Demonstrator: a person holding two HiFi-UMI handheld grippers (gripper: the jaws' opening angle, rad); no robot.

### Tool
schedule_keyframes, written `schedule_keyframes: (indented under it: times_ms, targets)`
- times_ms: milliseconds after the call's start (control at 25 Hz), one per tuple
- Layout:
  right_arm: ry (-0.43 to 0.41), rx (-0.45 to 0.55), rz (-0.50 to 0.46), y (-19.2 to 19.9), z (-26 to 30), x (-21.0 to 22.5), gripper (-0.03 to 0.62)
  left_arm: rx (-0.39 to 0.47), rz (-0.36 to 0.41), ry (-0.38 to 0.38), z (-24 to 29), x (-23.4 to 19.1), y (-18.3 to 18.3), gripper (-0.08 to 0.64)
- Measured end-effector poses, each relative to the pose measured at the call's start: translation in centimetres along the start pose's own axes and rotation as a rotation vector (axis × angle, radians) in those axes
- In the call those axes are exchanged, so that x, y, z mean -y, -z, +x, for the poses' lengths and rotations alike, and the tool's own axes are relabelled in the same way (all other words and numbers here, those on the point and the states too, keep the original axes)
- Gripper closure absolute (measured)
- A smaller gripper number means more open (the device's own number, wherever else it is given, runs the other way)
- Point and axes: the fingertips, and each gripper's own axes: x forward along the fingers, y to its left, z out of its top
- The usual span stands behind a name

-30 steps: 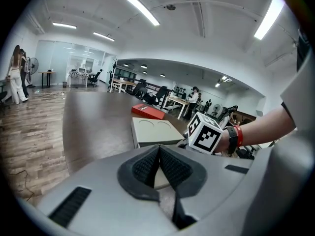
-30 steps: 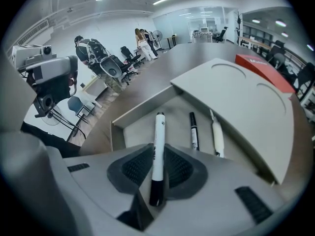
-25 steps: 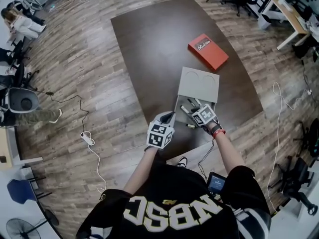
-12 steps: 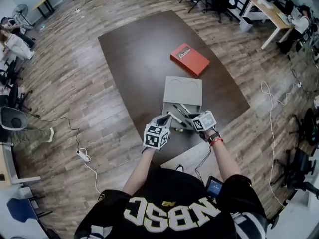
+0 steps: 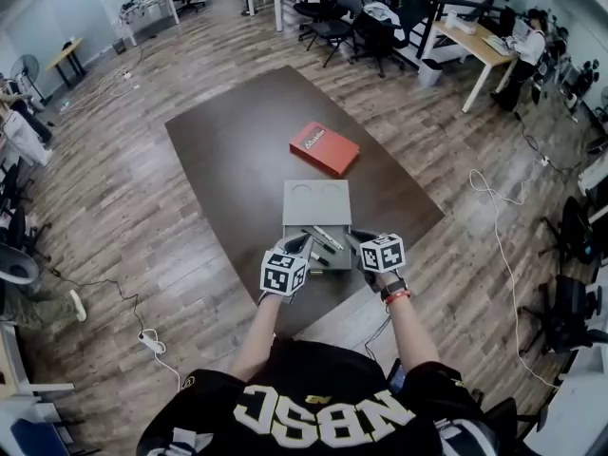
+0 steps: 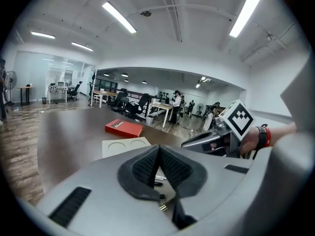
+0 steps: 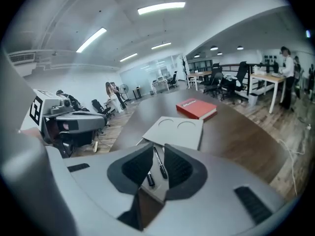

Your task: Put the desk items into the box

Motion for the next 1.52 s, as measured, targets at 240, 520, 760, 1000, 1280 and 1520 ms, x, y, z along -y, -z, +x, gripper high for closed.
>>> schedule_keyframes:
  times_ms: [240, 520, 760, 1000, 1280, 1520]
  targets:
    - [0.065, 0.151, 0.002, -3.2, -4.6, -0.3, 0.54, 0.112, 0.005, -0.019, -1.5, 1.5, -5.1, 0.546]
    - [0.132, 0.327, -0.003, -6.6, -9.7, -2.4, 0.557, 0.239, 0.085, -0.09, -4.7, 2.9, -9.4, 0.546]
    - [0.168, 0.458, -0.022, -7.5, -14.1, -4.2, 0.584, 0.33, 0.103, -0.111, -7.3, 5.0, -10.3, 0.546]
    - [0.151, 0.479, -0.071, -6.1, -15.7, -6.4, 0.584, 0.368, 0.131, -0.119, -8.7, 7.5, -9.3, 0.546]
    - [0.137, 0.49, -0.094, -5.0, -17.5, -7.5, 0.584, 0.381, 0.127, -0.155, -10.3, 8.9, -8.5, 0.546]
    - [0.095, 0.481, -0.081, -3.0, -18.3, -8.4, 0.584, 0.37, 0.14, -0.178, -11.8, 10.9, -6.8, 0.546]
